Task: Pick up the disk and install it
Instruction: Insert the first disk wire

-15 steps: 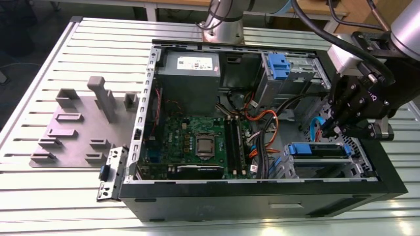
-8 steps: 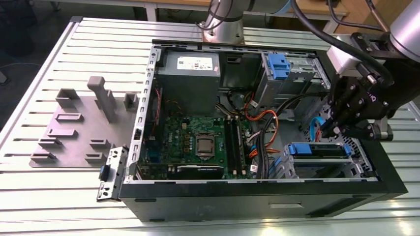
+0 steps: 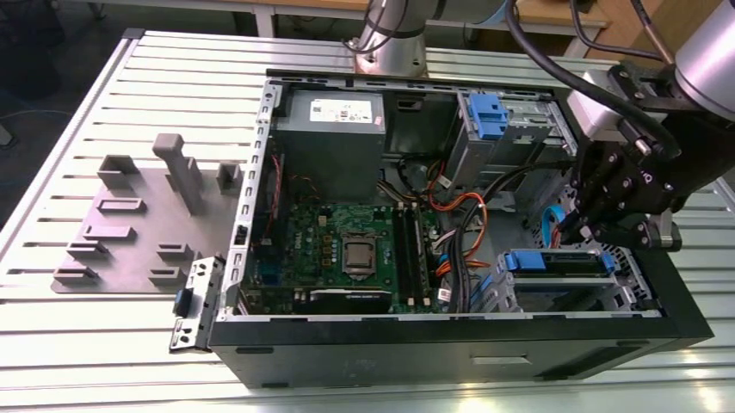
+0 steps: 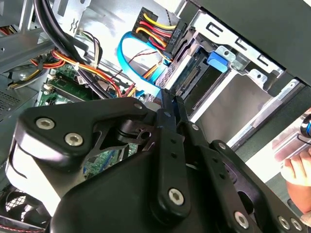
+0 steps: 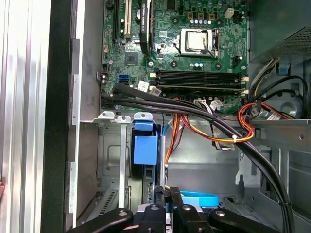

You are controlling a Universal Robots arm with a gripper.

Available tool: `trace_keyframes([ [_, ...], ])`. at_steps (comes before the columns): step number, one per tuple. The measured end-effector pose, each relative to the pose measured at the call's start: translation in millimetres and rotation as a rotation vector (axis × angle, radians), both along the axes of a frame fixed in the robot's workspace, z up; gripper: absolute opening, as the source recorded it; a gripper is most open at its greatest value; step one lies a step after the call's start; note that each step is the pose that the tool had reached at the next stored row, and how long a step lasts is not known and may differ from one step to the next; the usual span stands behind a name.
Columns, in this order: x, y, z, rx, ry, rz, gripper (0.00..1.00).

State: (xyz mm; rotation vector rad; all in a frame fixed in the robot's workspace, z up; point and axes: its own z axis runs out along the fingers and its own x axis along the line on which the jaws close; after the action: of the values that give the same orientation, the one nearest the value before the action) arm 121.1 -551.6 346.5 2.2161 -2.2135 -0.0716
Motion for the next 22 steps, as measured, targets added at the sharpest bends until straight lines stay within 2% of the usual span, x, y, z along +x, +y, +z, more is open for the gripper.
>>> trace_keyframes([
  [6, 0.0, -2.7, -0.2, 0.0002, 0.0, 0.0, 0.16],
  [14, 0.0, -11.3, -0.4, 0.0002, 0.0, 0.0, 0.16],
  [22, 0.0, -12.2, -4.8, 0.0, 0.0, 0.0, 0.16],
])
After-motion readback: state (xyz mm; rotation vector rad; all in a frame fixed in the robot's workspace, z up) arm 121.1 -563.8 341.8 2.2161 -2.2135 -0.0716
